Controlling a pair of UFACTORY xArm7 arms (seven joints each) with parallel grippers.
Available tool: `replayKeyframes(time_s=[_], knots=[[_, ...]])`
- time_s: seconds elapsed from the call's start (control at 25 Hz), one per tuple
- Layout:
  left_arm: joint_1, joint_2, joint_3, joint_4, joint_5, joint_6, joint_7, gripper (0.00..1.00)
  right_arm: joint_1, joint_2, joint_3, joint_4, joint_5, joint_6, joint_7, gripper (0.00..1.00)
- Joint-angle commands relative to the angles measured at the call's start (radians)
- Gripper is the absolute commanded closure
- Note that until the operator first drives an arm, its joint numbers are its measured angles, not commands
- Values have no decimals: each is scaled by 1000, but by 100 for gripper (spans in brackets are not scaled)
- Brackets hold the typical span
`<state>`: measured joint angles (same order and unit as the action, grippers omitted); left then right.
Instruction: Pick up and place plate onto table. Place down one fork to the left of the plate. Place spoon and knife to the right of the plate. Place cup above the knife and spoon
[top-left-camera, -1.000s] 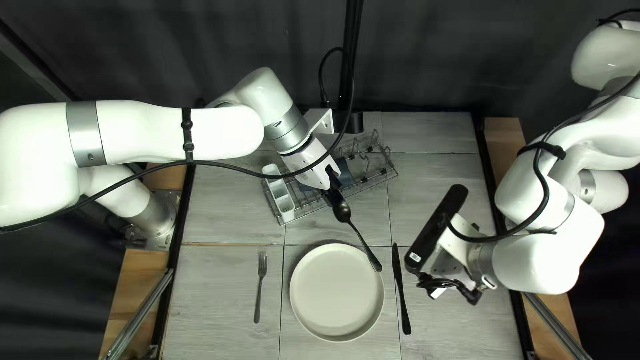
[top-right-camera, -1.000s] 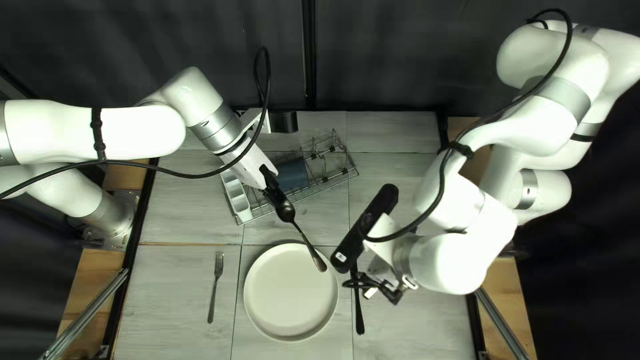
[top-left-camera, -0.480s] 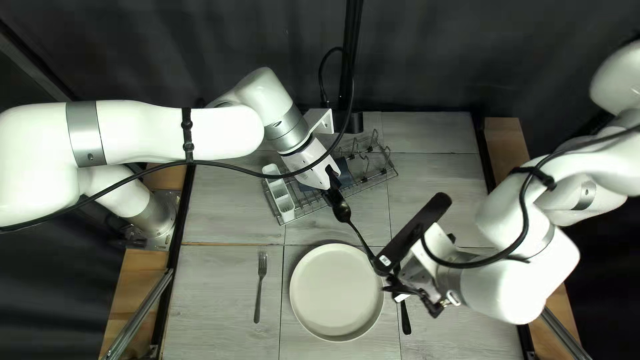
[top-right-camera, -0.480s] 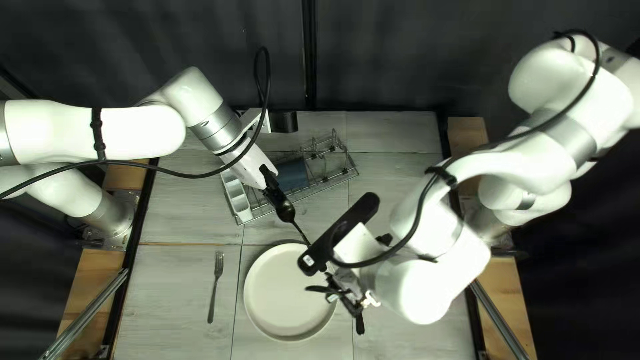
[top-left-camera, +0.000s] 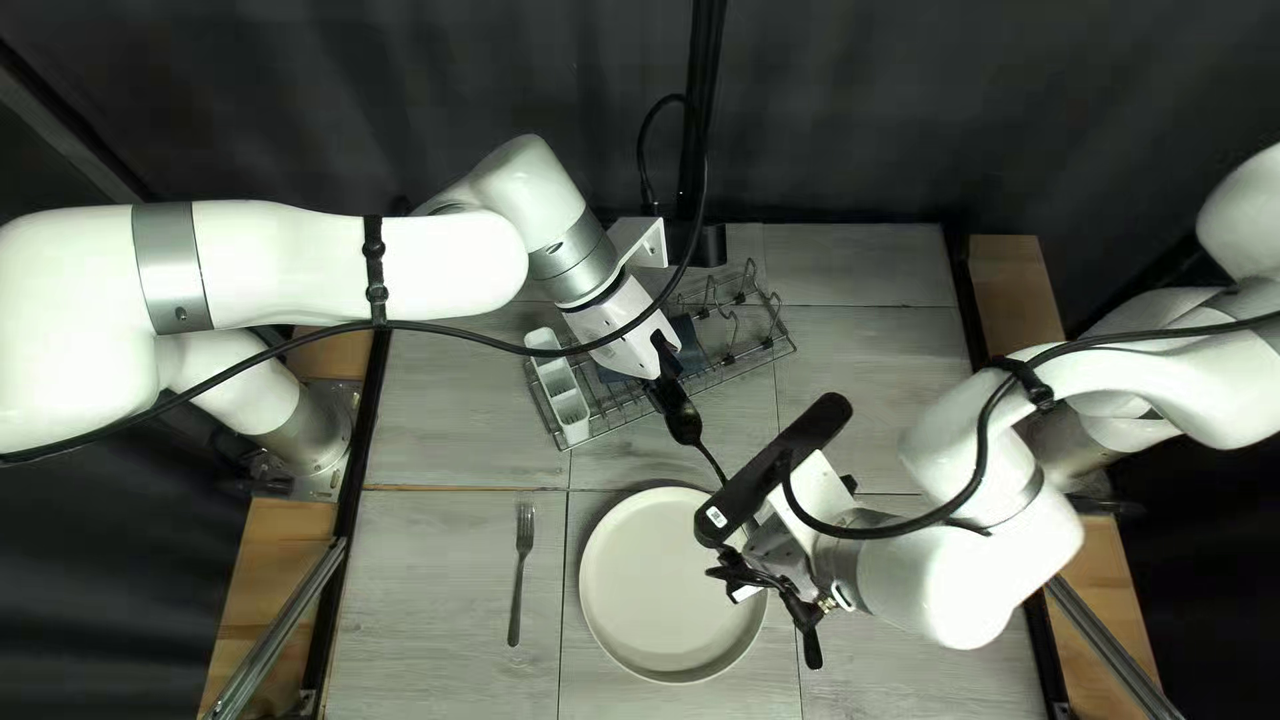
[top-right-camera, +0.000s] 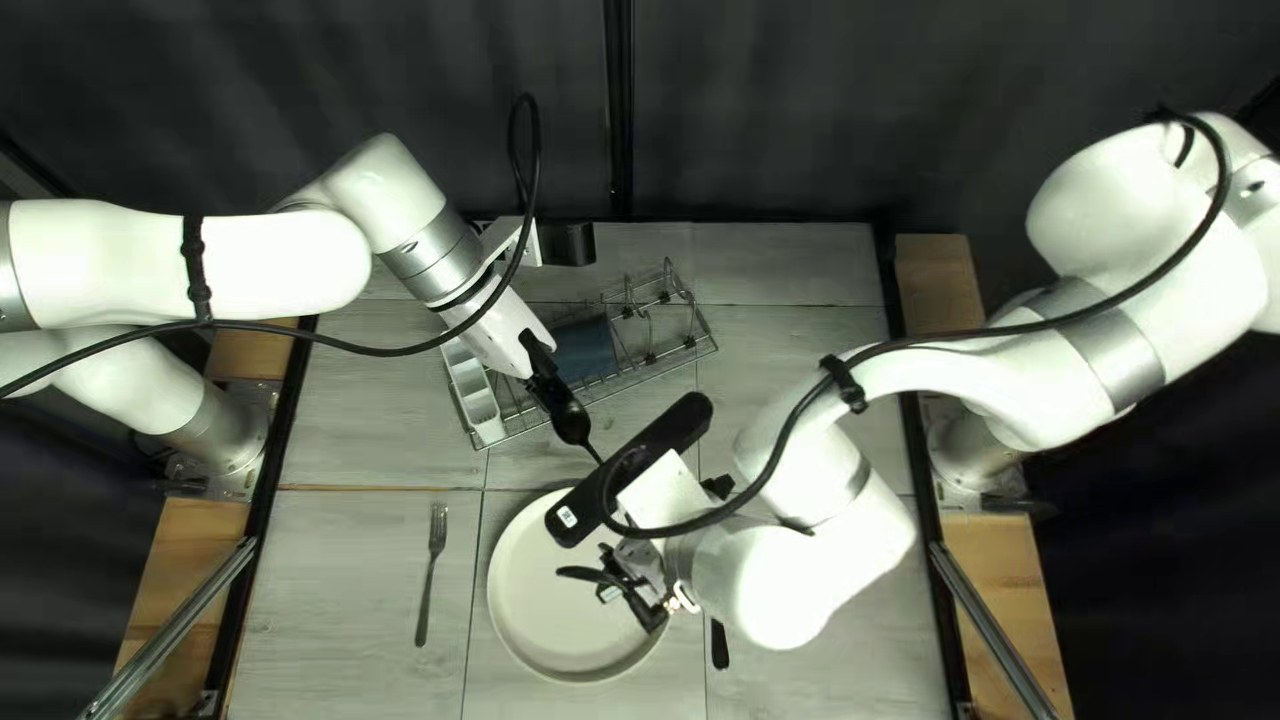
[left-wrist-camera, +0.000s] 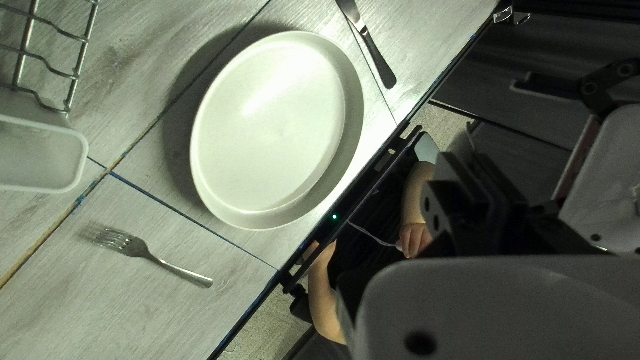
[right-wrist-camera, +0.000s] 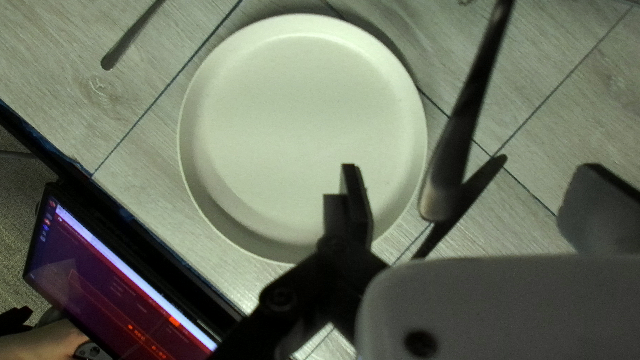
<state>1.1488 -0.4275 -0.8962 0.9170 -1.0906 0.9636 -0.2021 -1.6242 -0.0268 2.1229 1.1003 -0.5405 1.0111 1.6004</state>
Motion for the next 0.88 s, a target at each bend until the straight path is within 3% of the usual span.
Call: replayKeyframes(time_s=[0.04, 0.4, 0.44, 0.48, 0.52, 0.56, 0.88], knots=[[0, 0, 0, 0, 0, 0, 0, 100, -8, 6, -7, -17, -14, -36, 2, 0], [0, 0, 0, 0, 0, 0, 0, 100, -13, 61, -10, -70, -99, -101, 30, 0], [0, 0, 0, 0, 0, 0, 0, 100, -13, 63, -10, -73, -103, -104, 30, 9], [0, 0, 0, 0, 0, 0, 0, 100, -15, 69, -11, -81, -111, -113, 27, 29], [0, 0, 0, 0, 0, 0, 0, 100, -15, 69, -11, -81, -111, -113, 27, 91], [0, 0, 0, 0, 0, 0, 0, 100, -15, 69, -11, -81, -111, -113, 27, 100], [0, 0, 0, 0, 0, 0, 0, 100, -15, 69, -11, -81, -111, -113, 27, 100]])
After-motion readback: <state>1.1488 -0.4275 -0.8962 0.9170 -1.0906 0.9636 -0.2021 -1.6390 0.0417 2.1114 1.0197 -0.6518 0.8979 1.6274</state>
